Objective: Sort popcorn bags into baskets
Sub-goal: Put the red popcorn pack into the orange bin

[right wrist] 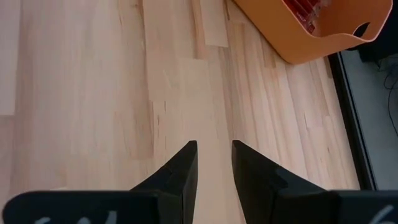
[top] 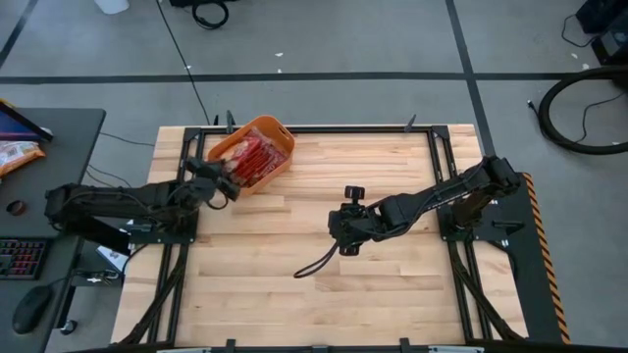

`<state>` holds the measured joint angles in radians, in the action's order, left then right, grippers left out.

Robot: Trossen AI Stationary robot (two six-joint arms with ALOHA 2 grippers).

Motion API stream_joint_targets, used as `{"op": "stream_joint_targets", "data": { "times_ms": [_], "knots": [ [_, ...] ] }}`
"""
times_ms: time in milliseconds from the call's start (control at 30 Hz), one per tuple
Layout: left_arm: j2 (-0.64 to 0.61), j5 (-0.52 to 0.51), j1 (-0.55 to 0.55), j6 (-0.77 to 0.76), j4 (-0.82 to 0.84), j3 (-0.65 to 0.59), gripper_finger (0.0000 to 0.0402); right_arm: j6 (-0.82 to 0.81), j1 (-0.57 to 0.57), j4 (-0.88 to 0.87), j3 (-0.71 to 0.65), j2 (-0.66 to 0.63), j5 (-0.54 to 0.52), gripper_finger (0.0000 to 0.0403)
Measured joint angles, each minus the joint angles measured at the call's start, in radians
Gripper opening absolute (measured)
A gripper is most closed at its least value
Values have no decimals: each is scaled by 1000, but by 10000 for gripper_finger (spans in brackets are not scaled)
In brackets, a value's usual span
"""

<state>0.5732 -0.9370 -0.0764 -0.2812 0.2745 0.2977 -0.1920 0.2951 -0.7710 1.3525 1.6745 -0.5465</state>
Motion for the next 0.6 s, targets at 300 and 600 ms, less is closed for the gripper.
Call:
{"op": "stream_joint_targets", "data": {
  "times_ms": [300,600],
  "knots": [
    [28,72,-58,0,62,39,162,20,0,46,0,0,-1,104],
    [68,19,-101,3,38,39,225,44,0,61,0,0,-2,104]
  ]
}}
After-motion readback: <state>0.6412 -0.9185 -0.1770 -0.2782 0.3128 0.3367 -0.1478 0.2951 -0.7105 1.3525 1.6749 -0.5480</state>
